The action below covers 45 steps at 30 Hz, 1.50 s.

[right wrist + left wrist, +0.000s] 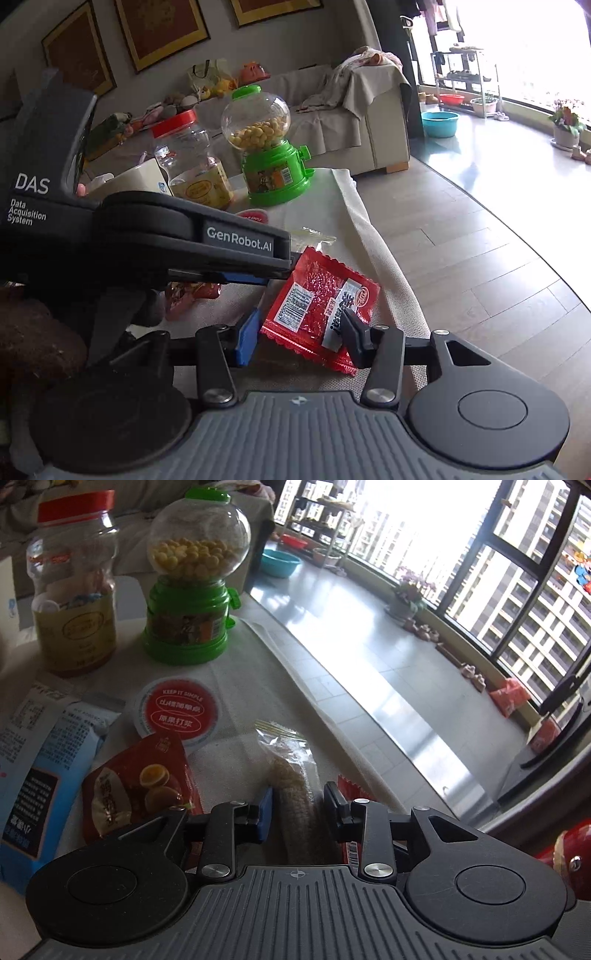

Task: Organize snacks

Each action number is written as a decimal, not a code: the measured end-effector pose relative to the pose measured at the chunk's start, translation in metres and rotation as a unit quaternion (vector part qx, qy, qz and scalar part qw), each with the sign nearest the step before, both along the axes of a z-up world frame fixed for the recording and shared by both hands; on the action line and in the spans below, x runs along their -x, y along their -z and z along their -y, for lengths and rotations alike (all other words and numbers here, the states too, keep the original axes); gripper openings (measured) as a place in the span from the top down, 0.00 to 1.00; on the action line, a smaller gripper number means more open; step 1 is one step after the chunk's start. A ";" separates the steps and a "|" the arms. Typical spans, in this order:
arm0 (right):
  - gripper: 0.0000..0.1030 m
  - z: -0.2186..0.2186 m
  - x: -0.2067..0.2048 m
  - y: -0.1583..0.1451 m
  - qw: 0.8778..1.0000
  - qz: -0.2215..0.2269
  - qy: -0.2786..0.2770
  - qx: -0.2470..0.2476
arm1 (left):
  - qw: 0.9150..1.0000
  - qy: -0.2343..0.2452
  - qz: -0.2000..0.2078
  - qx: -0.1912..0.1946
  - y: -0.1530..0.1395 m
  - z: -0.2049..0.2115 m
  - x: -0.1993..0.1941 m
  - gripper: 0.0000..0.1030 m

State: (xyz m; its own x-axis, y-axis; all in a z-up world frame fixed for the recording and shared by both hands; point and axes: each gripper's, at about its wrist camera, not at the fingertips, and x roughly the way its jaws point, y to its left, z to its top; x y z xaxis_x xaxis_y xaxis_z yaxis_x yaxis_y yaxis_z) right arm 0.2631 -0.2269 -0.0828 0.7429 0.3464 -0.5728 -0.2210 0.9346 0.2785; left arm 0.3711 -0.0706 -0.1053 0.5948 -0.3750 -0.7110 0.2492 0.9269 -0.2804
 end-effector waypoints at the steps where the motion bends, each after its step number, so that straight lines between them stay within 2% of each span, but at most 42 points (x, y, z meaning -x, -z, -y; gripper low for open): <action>1: 0.53 -0.001 0.000 0.000 1.000 0.000 -0.006 0.000 | 1.000 0.000 0.000 0.000 0.000 -0.001 0.000 0.66; 4: 0.44 -0.008 0.004 -0.001 0.999 0.000 -0.035 0.009 | 1.000 0.001 0.004 -0.016 0.000 -0.007 0.010 0.66; 6: 0.32 -0.013 0.009 -0.001 0.998 -0.004 -0.060 0.014 | 0.999 0.005 0.013 -0.044 -0.002 -0.010 0.021 0.67; 11: 0.29 -0.010 0.035 0.001 0.996 -0.022 -0.089 0.017 | 0.994 0.026 0.033 -0.106 -0.007 -0.023 0.058 0.67; 16: 0.25 0.005 0.059 0.002 0.997 -0.020 -0.077 0.010 | 0.993 0.027 0.018 -0.110 -0.002 -0.023 0.073 0.66; 19: 0.22 0.005 0.064 0.004 0.997 -0.012 -0.071 0.007 | 0.991 0.022 0.043 -0.124 0.001 -0.017 0.083 0.66; 21: 0.20 0.001 0.065 0.003 0.997 -0.011 -0.072 0.018 | 0.993 0.015 0.050 -0.109 0.002 -0.021 0.089 0.66; 25: 0.13 -0.011 0.070 0.003 0.995 -0.009 -0.077 0.055 | 0.999 -0.026 0.027 -0.030 -0.008 -0.048 0.103 0.69; 28: 0.09 -0.014 0.069 0.004 0.994 -0.012 -0.085 0.065 | 0.997 -0.025 0.072 -0.019 -0.027 -0.060 0.140 0.69; 31: 0.01 -0.014 0.066 0.004 0.994 -0.020 -0.092 0.055 | 0.997 -0.019 0.078 0.008 -0.038 -0.077 0.177 0.69; 35: 0.00 -0.019 0.064 0.004 0.995 -0.029 -0.079 0.055 | 0.996 -0.047 0.068 0.016 -0.031 -0.105 0.220 0.69; 39: 0.00 -0.032 0.062 0.004 0.993 -0.038 -0.071 0.090 | 0.993 -0.095 0.068 0.018 -0.015 -0.136 0.259 0.69; 43: 0.00 -0.052 0.052 0.001 0.982 -0.066 -0.088 0.156 | 0.986 -0.146 0.082 0.002 -0.001 -0.161 0.278 0.69; 45: 0.02 -0.056 0.044 -0.005 0.982 -0.079 -0.092 0.143 | 0.984 -0.162 0.078 0.011 0.007 -0.173 0.281 0.69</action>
State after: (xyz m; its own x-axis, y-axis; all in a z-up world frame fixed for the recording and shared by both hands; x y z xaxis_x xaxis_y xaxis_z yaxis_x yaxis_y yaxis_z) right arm 0.2194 -0.1712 -0.0778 0.5766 0.2742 -0.7696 -0.3692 0.9278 0.0540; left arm 0.0897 0.1026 -0.1122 0.7864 -0.1627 -0.5959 -0.0160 0.9590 -0.2830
